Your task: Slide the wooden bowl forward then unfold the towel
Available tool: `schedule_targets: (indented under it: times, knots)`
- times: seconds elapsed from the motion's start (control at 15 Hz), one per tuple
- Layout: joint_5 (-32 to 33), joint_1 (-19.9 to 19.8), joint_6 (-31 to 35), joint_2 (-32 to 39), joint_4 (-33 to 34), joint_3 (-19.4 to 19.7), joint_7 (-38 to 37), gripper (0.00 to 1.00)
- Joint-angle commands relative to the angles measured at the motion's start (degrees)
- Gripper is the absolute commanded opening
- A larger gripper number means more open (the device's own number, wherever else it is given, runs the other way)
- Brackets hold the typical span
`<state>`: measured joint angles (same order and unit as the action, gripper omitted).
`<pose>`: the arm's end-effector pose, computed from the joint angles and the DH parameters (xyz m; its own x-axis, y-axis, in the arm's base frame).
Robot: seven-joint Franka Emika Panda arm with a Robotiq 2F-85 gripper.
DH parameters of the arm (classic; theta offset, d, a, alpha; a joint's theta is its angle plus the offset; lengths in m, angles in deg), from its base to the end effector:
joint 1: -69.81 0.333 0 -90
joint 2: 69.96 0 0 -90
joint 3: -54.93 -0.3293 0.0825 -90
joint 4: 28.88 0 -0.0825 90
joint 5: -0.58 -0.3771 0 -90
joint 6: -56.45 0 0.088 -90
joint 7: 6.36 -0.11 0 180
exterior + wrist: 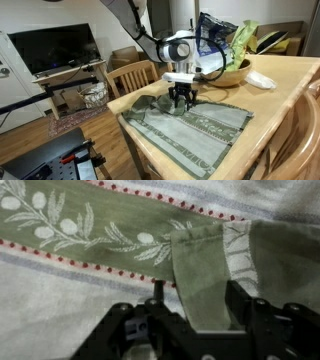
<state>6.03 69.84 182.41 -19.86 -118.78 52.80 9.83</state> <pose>0.6698 0.0189 0.1174 0.9010 0.3602 -0.2418 0.3626 -0.9312 -0.0362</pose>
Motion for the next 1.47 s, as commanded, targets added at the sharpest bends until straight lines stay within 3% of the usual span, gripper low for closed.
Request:
schedule_targets:
  times: [0.0,0.33,0.73,0.8,0.87,1.4]
  knots:
    - [0.9,0.6,-0.1,0.0,0.6,0.1,-1.5,0.35]
    - [1.8,1.5,1.1,-1.1,-0.2,0.5,-2.2,0.0]
    - [4.5,3.4,2.5,-1.5,-0.7,1.6,-4.2,0.01]
    - [5.0,3.6,2.8,-1.6,-0.7,1.7,-4.7,0.2]
    - [5.3,3.7,2.9,-1.7,-0.7,1.9,-5.3,0.02]
    - [7.3,4.4,5.5,-4.9,-3.1,3.1,-7.5,0.01]
